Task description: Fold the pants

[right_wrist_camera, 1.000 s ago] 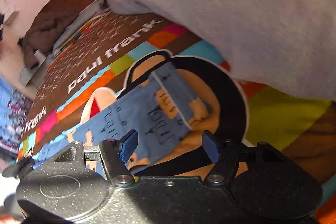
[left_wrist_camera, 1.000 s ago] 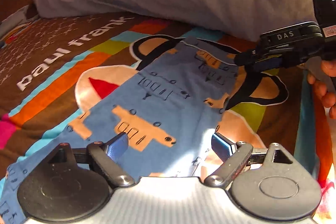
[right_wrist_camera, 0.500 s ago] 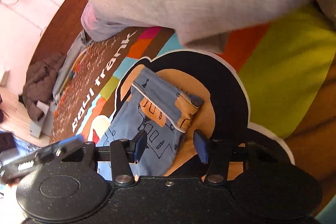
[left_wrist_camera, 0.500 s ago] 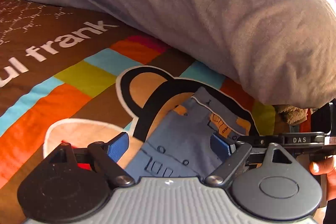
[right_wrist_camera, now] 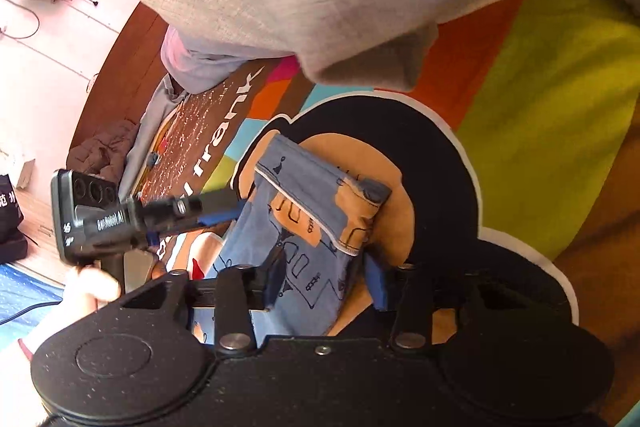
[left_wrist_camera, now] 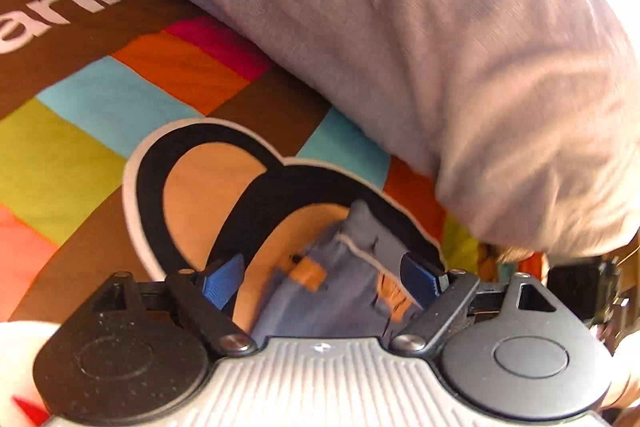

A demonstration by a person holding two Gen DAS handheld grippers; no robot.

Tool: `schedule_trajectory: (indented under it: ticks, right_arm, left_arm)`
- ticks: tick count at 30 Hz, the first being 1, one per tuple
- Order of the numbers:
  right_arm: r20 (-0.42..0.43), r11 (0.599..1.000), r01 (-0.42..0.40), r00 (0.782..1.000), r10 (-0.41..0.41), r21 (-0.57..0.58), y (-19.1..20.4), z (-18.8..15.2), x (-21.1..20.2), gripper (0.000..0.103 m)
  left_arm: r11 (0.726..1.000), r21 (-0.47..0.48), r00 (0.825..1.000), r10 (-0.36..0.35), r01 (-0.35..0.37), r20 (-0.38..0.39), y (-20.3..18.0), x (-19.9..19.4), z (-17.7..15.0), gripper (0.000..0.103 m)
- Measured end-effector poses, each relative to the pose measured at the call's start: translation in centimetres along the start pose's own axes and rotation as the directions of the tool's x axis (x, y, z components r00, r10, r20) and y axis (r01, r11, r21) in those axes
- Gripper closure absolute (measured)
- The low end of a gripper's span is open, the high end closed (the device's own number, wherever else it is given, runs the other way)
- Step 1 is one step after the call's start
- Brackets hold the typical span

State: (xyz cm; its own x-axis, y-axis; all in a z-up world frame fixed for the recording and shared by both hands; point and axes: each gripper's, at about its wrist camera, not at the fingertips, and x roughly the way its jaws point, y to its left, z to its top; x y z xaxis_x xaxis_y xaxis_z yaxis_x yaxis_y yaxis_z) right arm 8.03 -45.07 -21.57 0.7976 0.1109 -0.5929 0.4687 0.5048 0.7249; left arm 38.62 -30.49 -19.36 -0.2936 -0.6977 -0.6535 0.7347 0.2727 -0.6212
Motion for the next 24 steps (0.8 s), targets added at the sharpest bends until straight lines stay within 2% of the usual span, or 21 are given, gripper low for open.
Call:
schedule_trajectory:
  ticks: [4,6,7,8,9,10,13,17,19,24]
  right_arm:
    - [-0.010,1.000,-0.017,1.000,0.017,-0.003,-0.2,-0.1,0.3,0.075]
    - [-0.005,1.000,-0.021,1.000,0.021,0.016,-0.5,-0.2,0.5,0.083]
    - [-0.004,0.999,-0.018,1.000,0.018,0.031,-0.7,-0.2,0.5,0.093]
    - [-0.002,0.999,-0.016,1.000,0.017,0.046,-1.0,-0.2,0.5,0.099]
    - [0.001,0.998,-0.020,1.000,0.020,0.054,-1.1,-0.2,0.5,0.100]
    - [0.006,0.998,-0.021,1.000,0.021,0.051,-1.0,-0.3,0.4,0.100]
    - [0.025,0.999,-0.025,0.999,0.024,0.026,-0.6,-0.4,-0.1,0.100]
    - [0.039,0.999,-0.023,0.999,0.024,-0.028,0.2,-0.4,-0.6,0.101]
    - [0.048,0.997,-0.020,0.999,0.024,-0.080,1.0,-0.6,-0.7,0.101]
    - [0.081,0.960,-0.008,0.996,0.032,-0.279,3.9,-1.3,-1.6,0.101]
  left_arm:
    - [1.000,-0.004,0.999,-0.026,0.026,-0.028,-0.1,1.4,0.9,0.015]
    - [0.999,-0.014,0.999,-0.037,0.036,-0.027,-0.1,2.0,1.2,0.016]
    - [0.999,-0.013,0.999,-0.038,0.038,-0.024,-0.2,2.3,1.4,0.020]
    - [0.999,-0.007,0.999,-0.037,0.037,-0.026,-0.3,2.6,1.5,0.031]
    - [1.000,0.005,0.999,-0.030,0.030,-0.030,-0.5,3.0,1.6,0.040]
    - [1.000,0.017,0.999,-0.020,0.021,-0.036,-0.7,3.3,1.6,0.055]
    - [0.999,0.030,0.999,-0.031,0.031,-0.028,-1.0,3.7,1.3,0.074]
    - [0.997,0.016,0.997,-0.076,0.075,0.033,-0.6,2.5,0.3,0.081]
    - [0.996,0.005,0.994,-0.091,0.090,0.067,-0.3,1.6,-0.3,0.082]
    - [0.990,-0.025,0.981,-0.130,0.135,0.145,0.2,-1.2,-2.0,0.082]
